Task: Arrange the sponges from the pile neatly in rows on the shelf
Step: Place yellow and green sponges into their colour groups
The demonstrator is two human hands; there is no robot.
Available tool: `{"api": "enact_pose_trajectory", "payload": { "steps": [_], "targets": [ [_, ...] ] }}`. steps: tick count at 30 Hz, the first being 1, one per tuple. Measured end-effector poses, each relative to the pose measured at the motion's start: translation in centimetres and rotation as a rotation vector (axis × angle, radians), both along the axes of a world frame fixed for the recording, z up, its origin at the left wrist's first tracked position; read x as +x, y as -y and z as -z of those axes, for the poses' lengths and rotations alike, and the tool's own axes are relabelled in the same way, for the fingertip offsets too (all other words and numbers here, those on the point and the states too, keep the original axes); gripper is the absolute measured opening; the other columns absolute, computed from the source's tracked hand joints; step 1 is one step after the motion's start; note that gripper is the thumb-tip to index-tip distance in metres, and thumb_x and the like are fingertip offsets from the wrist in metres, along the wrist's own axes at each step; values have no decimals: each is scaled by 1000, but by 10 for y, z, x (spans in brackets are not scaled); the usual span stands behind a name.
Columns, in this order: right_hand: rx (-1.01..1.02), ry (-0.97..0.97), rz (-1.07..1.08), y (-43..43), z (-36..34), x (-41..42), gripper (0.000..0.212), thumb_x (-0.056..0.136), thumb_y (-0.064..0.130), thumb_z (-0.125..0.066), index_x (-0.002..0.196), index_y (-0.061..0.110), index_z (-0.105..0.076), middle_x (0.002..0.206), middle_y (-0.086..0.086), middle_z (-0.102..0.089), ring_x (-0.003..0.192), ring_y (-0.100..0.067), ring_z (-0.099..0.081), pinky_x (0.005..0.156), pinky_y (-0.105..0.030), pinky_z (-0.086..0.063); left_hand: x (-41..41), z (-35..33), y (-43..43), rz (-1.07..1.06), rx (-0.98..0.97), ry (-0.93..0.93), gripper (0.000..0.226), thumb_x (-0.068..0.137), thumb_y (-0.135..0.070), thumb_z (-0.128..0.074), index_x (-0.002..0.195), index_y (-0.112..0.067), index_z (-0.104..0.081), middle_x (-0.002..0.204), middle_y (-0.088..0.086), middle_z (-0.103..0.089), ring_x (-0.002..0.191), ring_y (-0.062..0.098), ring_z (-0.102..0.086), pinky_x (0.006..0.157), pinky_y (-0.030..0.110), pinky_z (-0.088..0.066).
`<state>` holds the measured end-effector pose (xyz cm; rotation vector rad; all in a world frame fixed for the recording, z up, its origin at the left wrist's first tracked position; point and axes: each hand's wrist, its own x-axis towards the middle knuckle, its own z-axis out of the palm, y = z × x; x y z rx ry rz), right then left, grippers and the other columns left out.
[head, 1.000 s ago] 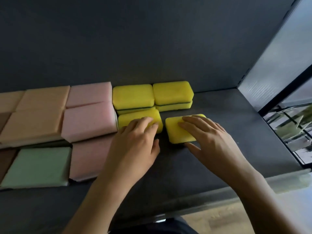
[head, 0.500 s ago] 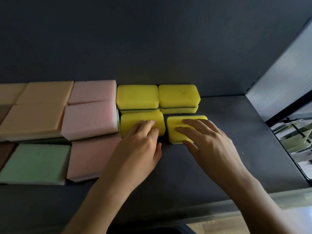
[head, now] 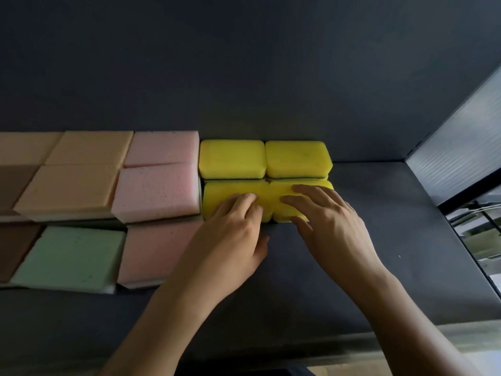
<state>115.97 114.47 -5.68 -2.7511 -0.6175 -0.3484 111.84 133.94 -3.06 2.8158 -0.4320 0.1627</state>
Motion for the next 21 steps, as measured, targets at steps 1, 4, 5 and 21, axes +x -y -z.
{"api": "enact_pose_trajectory", "payload": {
  "steps": [1,4,5,21],
  "targets": [
    [-2,-10,-3,0,-1,-1,42,83,21,-75,123,28,-65,129,0,-61,116,-28,-58,83,-47,-56,-1,-2,-2,6,16,7,41,84,-30,-69,120,-10,-62,135,5,-53,120,23,-54,88,33,-51],
    [10,-32,-2,-4,-13,-10,47,85,31,-72,130,26,-60,135,-3,-57,124,-29,-53,95,-49,-50,-11,-11,-12,24,30,38,43,81,-32,-72,119,-13,-64,131,5,-57,117,24,-56,90,35,-51],
    [20,-25,-6,-9,-18,-16,47,86,33,-70,131,25,-60,136,-3,-56,126,-29,-51,97,-49,-49,-16,-14,-17,26,26,52,43,82,-32,-71,120,-13,-65,131,4,-57,118,23,-56,91,34,-50],
    [134,-30,-14,-95,-45,-71,34,82,22,-74,115,18,-67,130,1,-60,117,-22,-57,87,-32,-47,-51,-20,-85,213,-312,57,36,89,-18,-65,124,-13,-61,130,-2,-53,112,15,-57,80,37,-55]
  ]
}}
